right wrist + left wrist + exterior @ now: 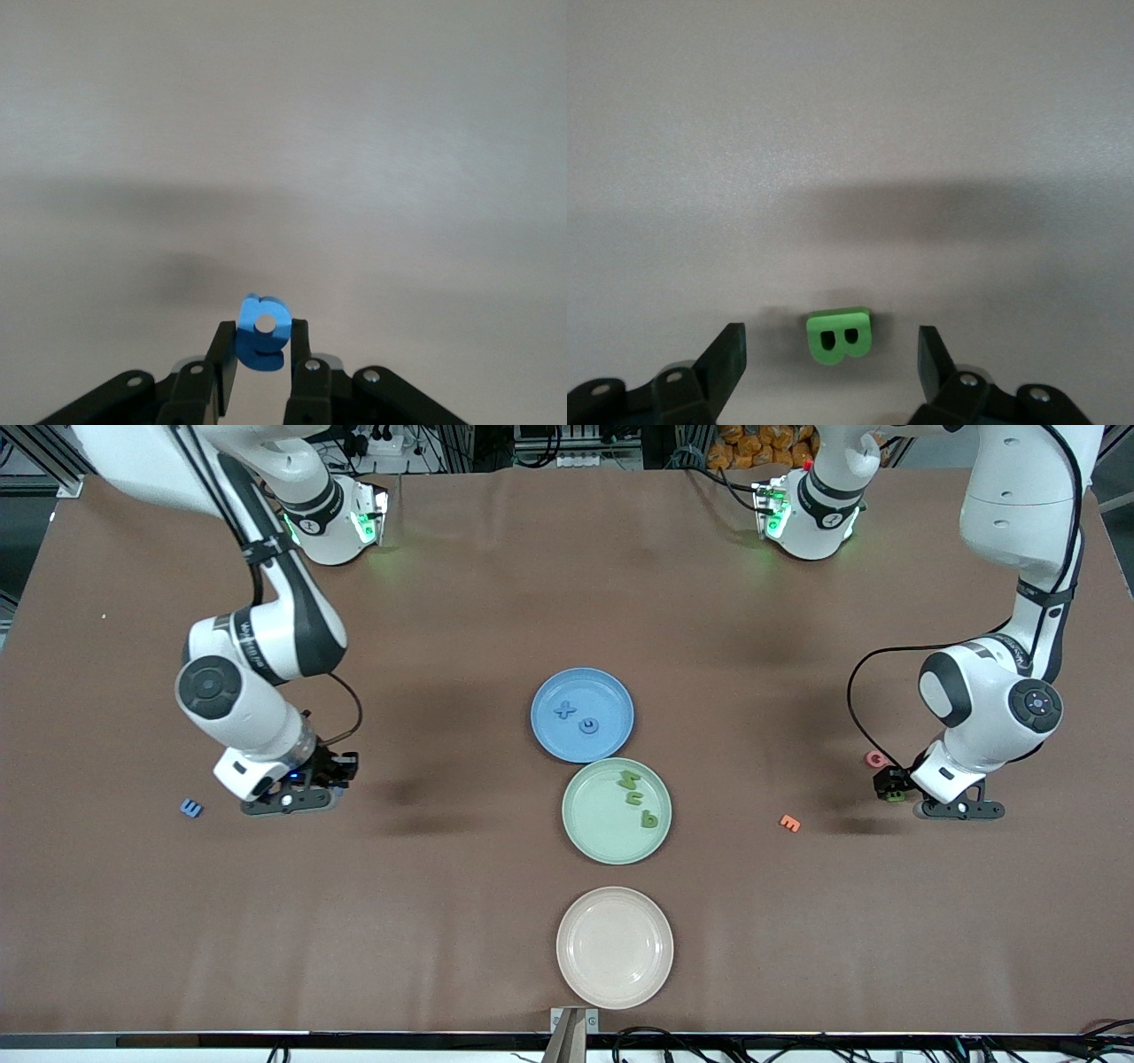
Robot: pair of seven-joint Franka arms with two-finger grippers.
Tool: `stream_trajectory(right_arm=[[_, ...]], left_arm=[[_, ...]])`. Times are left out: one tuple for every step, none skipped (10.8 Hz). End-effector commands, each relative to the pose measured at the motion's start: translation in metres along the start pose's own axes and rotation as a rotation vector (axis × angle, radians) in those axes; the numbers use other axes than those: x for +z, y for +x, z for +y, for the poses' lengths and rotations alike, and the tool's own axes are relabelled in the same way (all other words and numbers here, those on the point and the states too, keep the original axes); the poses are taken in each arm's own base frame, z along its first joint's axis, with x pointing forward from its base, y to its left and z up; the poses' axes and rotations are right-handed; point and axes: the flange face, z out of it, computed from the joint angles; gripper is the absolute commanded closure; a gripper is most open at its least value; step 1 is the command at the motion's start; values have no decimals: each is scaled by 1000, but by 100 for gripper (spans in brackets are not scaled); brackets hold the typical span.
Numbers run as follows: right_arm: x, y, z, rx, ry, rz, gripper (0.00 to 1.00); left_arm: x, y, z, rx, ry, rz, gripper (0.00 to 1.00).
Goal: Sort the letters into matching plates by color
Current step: 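Grasp green B with the left gripper while the right gripper lifts e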
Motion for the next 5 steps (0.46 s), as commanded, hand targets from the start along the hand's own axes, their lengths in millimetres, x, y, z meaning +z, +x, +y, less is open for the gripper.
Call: stream_trajectory(right_arm=[[-13, 4, -72, -147, -7, 26, 88], [-14, 1, -108, -198, -2, 33, 88], [-14, -5, -140, -244, -2, 23, 88], [-16, -10, -166, -285, -2, 20, 88], [-12, -14, -197, -331, 1, 23, 88]], left_arm=[[8, 5, -4, 8, -7, 7, 19], [12, 3, -4, -1, -13, 1, 20], [16, 2, -4, -5, -14, -4, 21], [17, 1, -4, -6, -14, -6, 21], [17, 1, -4, -8, -15, -7, 25]])
